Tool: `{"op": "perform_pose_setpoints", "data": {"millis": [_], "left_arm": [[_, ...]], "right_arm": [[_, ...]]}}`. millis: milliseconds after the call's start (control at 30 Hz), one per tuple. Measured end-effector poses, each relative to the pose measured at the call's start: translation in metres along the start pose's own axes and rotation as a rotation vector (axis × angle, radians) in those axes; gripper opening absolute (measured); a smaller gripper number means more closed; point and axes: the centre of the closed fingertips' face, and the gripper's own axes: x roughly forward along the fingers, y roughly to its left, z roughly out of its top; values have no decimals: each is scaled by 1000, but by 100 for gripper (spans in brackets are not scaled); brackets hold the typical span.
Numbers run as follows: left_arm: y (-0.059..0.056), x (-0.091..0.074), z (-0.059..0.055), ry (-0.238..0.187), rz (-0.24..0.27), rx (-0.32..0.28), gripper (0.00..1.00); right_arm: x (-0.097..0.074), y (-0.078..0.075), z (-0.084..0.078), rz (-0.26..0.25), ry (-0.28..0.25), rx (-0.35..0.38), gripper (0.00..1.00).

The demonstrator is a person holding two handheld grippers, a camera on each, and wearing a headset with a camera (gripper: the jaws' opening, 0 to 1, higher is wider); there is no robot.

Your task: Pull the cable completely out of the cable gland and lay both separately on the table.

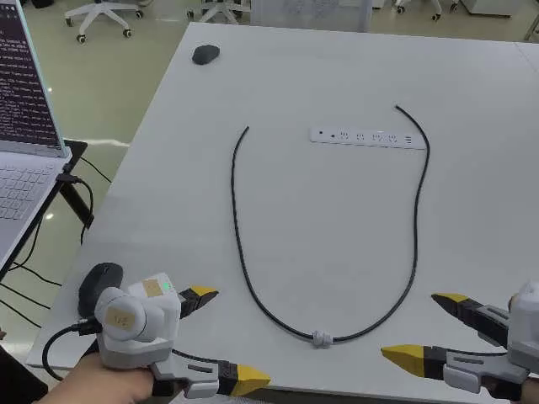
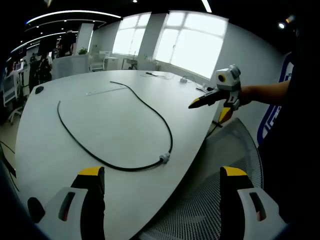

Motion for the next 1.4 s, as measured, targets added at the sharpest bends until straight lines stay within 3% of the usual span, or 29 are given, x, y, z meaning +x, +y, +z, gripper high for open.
{"op": "perform_pose_setpoints", "data": {"millis": [167, 400, 600, 900, 1200, 1400], "left_arm": [[-2, 2, -2, 18, -10, 24, 92], [-1, 3, -1, 14, -8, 10, 91], [3, 2, -8, 35, -1, 7, 91], [6, 5, -10, 36, 12, -13, 91], [8, 7, -11, 36, 19, -23, 92], [9, 9, -17, 53, 20, -30, 92]], "right_arm": [[1, 0, -4, 6, 19, 0, 89], [4, 1, -5, 13, 30, -16, 89], [9, -1, -5, 13, 55, -51, 88], [21, -4, 3, 24, 73, -103, 87], [42, -8, 2, 43, 140, -190, 85], [56, -12, -10, 68, 227, -279, 78]]}}
